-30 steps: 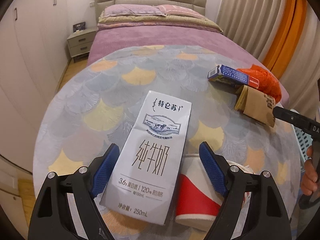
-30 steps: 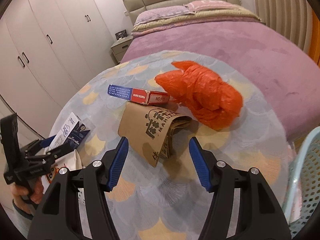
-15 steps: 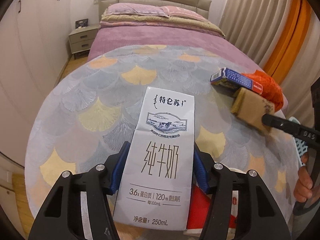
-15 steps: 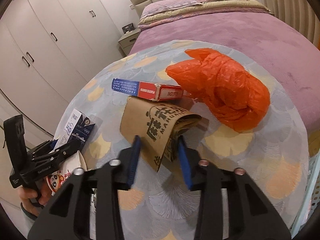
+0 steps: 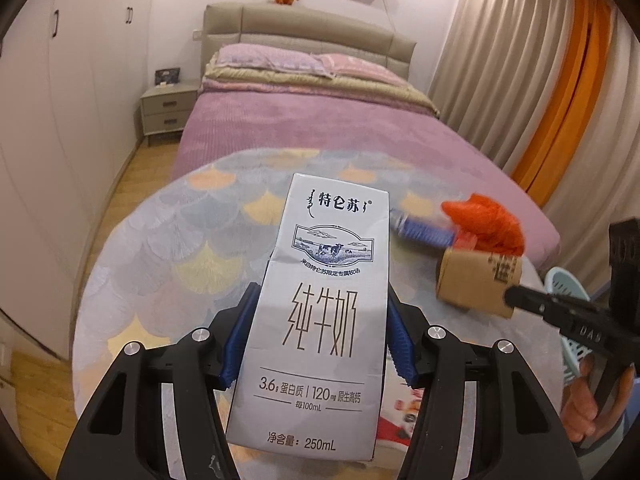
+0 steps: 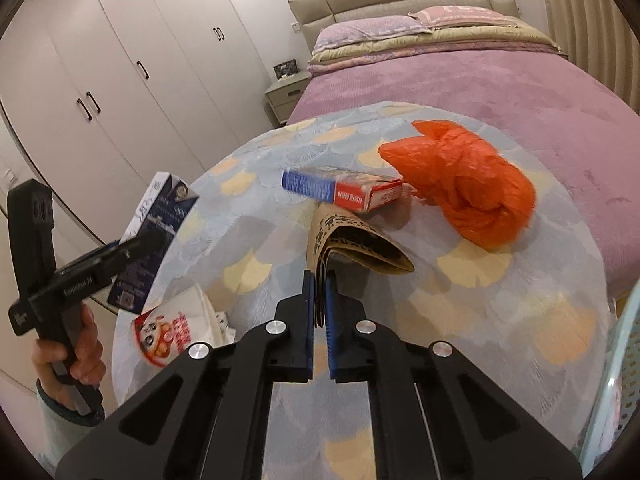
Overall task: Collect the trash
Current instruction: 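Grasp the white milk carton with the left tool while the right tool grasps the brown paper bag, then carry the carton and paper bag over the blue basket and open both tools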
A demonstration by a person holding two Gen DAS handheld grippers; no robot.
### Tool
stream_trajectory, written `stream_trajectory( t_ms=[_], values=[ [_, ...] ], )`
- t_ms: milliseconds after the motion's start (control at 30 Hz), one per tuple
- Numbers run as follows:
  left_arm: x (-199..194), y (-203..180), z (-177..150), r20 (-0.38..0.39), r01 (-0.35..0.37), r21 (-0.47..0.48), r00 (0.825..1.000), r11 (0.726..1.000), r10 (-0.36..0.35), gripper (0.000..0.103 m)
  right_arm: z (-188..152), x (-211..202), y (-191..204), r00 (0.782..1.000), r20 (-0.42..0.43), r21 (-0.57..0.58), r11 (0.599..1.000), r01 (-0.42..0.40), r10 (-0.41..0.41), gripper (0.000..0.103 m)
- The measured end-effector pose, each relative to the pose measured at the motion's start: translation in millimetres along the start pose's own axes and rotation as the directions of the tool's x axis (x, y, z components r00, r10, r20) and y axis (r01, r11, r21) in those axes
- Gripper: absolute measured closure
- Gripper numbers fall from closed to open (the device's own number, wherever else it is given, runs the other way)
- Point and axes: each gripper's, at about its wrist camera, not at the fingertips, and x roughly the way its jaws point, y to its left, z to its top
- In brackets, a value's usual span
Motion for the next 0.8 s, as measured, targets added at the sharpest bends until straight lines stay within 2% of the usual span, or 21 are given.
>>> stream_trajectory(
  t_ms=[167, 533, 800],
  values=[
    [-15.0, -15.7, -0.1, 0.031, 0.027, 0.012, 0.999, 1.0, -0.027, 0.047, -16.5, -26.9, -2.6, 0.999, 0.029, 0.002, 1.0, 0.021, -0.021, 0.099],
    [-33.3, -57.8, -6.8, 0.062, 0.104, 0.08, 0.992, 0.991, -0.109, 0.047, -60.5, -83.3, -19.2, 0.998, 0.014, -0.002, 0.998, 0.057, -0.057, 0.099],
    [-22.4, -80.5, -21.9, 0.024, 0.131, 0.109, 0.991, 0.985, -0.135, 0.047, -74.8, -70.6, -26.5, 0.995, -0.037, 0.009, 0.996, 0.091, -0.091, 0.094]
  ],
)
